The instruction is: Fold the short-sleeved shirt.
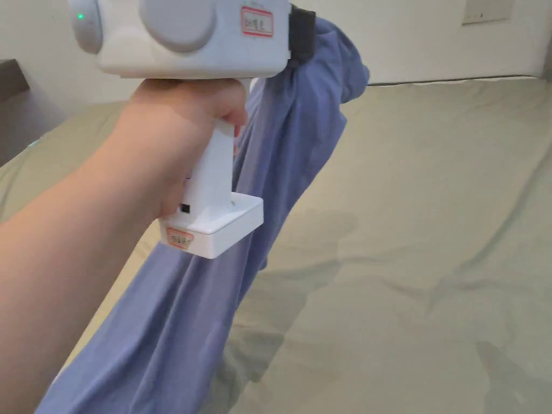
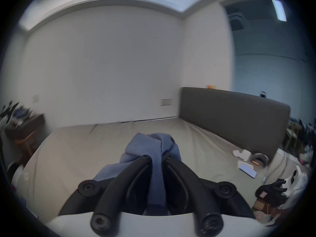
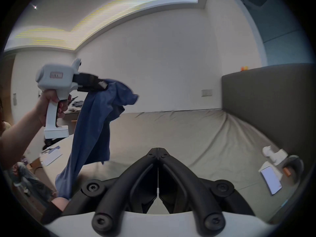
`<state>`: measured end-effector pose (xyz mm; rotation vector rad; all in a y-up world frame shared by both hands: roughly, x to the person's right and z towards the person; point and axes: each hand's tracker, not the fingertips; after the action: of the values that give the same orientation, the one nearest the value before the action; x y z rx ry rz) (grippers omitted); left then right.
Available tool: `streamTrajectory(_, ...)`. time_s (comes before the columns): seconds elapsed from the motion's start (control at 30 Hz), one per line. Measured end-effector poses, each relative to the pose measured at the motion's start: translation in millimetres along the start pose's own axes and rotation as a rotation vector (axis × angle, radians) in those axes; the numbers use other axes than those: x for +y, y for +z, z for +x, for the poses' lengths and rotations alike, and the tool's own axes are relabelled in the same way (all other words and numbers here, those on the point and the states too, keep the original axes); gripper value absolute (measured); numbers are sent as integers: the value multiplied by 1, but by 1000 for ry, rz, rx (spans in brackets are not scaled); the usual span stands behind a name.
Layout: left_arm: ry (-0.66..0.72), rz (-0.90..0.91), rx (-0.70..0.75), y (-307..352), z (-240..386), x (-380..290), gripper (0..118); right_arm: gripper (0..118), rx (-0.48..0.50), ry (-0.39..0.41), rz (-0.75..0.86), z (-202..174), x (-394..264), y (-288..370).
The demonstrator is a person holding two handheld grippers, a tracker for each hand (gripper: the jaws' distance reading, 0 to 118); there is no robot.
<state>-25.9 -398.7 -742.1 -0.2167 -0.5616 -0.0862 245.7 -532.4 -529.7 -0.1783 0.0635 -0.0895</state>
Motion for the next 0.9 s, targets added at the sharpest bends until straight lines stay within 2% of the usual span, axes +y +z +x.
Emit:
streamTrajectory(0.07,-14,7,-82,-24,44,1,7,3,-78,-10,16,19,2,9)
streamTrajectory(0.13,26,-40,-161,-52,85,-6,7,3,-135,-84,20,43,6,18)
streamTrajectory(0.2,57,-107,-215,-95,111,-28,7,3,-232,-132,39,65,6,28)
streamTrajectory(0.3,81,-237,-268,-137,159,-87,7,3,-316,-149,55,87,5,42)
streamTrajectory(0.43,16,-426,-351,-168,221,-187,7,3,-338,-127,42,99,-3,47)
streamTrajectory(0.53,-27,-549,-351,-181,250,-249,7,3,-330,-157,13,106,-8,44)
streamTrajectory(0.63,-12,-561,-329,-181,261,-280,7,3,-320,-152,-12,105,-14,38)
streamTrajectory(0.67,-5,-546,-315,-181,260,-283,19,3,-319,-144,-17,104,-15,36)
streamTrajectory(0.7,8,-525,-307,-179,256,-280,45,3,-311,-141,-23,103,-16,34)
streamTrajectory(0.73,14,-517,-298,-178,254,-277,86,3,-303,-141,-28,102,-18,32)
streamTrajectory(0.77,16,-519,-274,-177,251,-273,118,3,-297,-141,-34,101,-18,30)
streamTrajectory(0.8,18,-514,-227,-174,245,-267,118,3,-293,-141,-39,100,-19,28)
streamTrajectory(0.83,73,-344,-213,-168,231,-248,118,3,-289,-138,-42,98,-20,26)
streamTrajectory(0.9,43,-318,-182,-151,207,-223,118,3,-282,-134,-47,95,-20,23)
